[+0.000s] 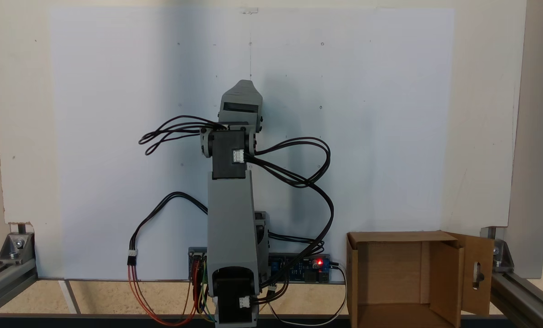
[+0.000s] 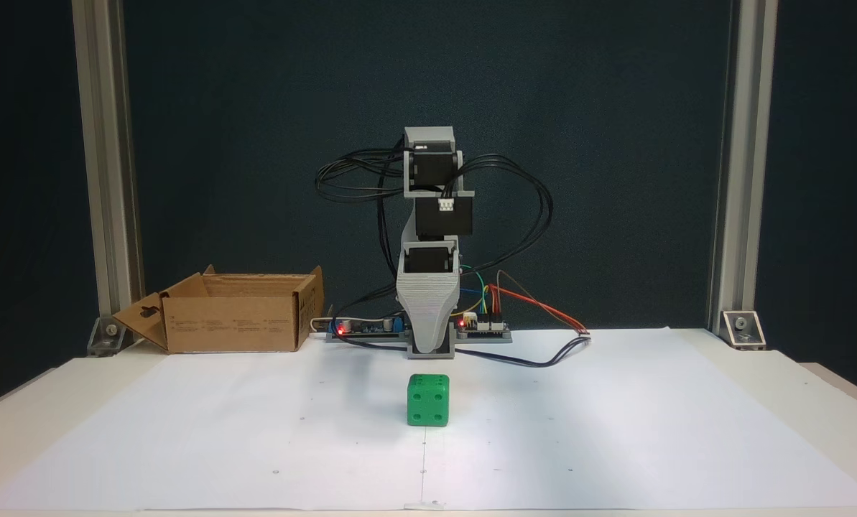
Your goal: Grasp a green dice and put it in the bin.
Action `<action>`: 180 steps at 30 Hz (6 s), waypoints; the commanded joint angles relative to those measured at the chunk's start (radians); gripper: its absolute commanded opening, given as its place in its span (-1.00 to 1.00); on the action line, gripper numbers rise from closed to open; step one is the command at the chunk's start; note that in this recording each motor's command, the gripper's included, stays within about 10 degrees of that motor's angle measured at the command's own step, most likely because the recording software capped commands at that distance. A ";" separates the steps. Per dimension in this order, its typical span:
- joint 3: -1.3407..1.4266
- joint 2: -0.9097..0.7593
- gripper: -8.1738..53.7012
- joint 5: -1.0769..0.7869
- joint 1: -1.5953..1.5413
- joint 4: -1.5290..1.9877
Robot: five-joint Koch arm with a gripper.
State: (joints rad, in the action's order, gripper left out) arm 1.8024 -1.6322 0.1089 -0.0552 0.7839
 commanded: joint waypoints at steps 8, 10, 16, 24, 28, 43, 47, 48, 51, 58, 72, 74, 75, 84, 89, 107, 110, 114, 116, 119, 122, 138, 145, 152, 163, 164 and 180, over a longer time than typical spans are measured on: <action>-0.006 0.015 0.68 0.035 0.006 -0.011; -0.006 0.038 0.68 0.035 0.006 -0.017; -0.005 0.107 0.68 0.029 0.015 -0.063; 0.011 0.130 0.66 -0.048 0.026 -0.124; 0.028 0.141 0.66 -0.060 0.032 -0.146; 0.080 0.219 0.66 -0.071 0.051 -0.250; 0.081 0.236 0.60 -0.071 0.048 -0.250; 0.081 0.236 0.60 -0.071 0.048 -0.252; 0.081 0.241 0.53 -0.071 0.044 -0.252; 0.083 0.241 -0.16 -0.066 0.048 -0.252; 0.075 -0.124 -0.36 -0.041 0.049 -0.221; 0.060 -0.212 -0.36 -0.041 0.046 -0.196; 0.058 -0.252 -0.36 -0.041 0.046 -0.196; 0.011 -0.474 -0.36 -0.250 0.241 -0.199; -0.051 -0.497 -0.36 -0.422 0.587 -0.196; -0.425 -0.005 -0.36 -0.663 1.855 -0.225; -0.426 0.104 -0.37 -0.703 1.914 -0.221; -0.408 0.212 -0.36 -0.713 1.924 -0.187; -0.393 0.241 -0.36 -0.724 1.914 -0.186; -0.388 0.261 -0.36 -0.726 1.907 -0.189; -0.388 0.265 -0.36 -0.727 1.904 -0.198; -0.515 0.072 0.39 -0.472 1.862 -0.281; -0.609 -0.075 0.49 -0.207 1.548 -0.284; -0.577 -0.189 0.71 -0.066 1.048 -0.282; -0.259 -0.439 0.70 -0.069 0.252 -0.285; -0.201 -0.474 0.70 -0.069 0.180 -0.285; 0.695 -0.742 0.69 -0.077 0.101 -0.923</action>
State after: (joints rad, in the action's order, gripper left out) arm 2.5188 -2.2626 0.0000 0.0337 -0.0199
